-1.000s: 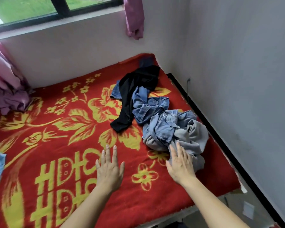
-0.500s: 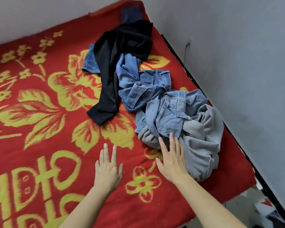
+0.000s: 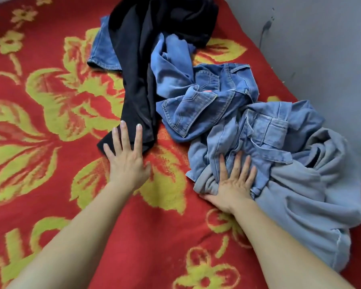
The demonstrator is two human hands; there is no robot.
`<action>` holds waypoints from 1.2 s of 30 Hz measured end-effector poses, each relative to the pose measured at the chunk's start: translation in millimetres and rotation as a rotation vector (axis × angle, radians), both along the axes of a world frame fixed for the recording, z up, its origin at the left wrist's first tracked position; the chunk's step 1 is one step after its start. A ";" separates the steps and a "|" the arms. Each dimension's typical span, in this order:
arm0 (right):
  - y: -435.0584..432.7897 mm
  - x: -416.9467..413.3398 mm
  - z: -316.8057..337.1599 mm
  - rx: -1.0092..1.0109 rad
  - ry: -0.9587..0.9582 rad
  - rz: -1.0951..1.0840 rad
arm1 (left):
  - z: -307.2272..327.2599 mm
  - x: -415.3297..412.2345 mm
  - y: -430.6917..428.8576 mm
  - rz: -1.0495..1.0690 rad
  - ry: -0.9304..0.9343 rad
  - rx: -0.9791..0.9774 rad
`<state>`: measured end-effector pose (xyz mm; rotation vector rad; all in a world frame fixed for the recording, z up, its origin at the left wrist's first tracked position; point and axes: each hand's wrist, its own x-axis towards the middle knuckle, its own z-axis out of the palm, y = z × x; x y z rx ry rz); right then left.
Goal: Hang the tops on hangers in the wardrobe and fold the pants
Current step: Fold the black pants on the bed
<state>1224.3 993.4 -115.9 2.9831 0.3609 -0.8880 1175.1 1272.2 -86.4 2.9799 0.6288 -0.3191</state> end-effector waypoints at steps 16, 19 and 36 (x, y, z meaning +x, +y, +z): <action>-3.9 17.9 -6.6 0.001 -0.014 -0.039 | -23.3 -97.4 -38.2 0.084 -0.075 -0.062; -1.4 27.2 -4.7 -0.003 -0.082 -0.039 | -37.6 -171.0 -72.8 0.237 -0.022 -0.125; 9.0 -149.2 26.3 0.601 -0.272 0.100 | -18.7 -309.9 -170.9 0.184 0.009 -0.225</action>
